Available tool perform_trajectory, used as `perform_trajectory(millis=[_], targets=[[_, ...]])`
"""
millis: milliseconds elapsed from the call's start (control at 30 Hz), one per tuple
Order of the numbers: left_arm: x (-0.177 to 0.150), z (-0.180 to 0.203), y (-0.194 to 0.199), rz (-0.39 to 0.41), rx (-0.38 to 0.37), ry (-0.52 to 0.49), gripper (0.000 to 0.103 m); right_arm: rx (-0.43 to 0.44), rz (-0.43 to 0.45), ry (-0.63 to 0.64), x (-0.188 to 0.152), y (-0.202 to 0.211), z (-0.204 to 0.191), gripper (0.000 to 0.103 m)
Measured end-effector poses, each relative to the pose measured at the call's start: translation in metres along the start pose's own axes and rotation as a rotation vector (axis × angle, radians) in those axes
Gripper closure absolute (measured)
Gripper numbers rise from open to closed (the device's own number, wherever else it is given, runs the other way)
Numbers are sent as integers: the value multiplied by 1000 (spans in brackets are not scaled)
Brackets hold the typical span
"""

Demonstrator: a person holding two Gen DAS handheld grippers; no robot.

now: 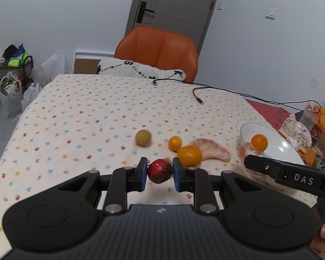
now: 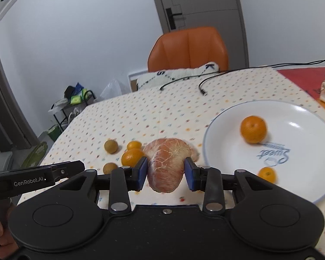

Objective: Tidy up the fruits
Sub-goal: 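Carry the pomelo segment and plum onto the white plate and release both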

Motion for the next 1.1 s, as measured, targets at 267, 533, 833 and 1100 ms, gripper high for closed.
perform_trajectory(millis=[267, 533, 833, 1100], targets=[[7, 26, -1, 10, -32, -32, 80, -49, 39, -30, 3, 21, 25, 68], [13, 56, -8, 8, -68, -68, 80, -102, 64, -61, 6, 36, 58, 68], [19, 84, -20, 2, -98, -98, 80, -147, 77, -92, 5, 50, 89, 68], [20, 111, -31, -7, -125, -133, 80, -171, 79, -123, 0, 55, 113, 68]])
Point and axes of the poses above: each gripper's, at about its wrist camera, not at the fingertips, and y roughly against the way its jaws point, z to its right, x to its top, the point moved 6 cm from there along -y, roughly the way its jaws point, and after that the axes turned 10 degrees about -z, right-handed, at the moved point
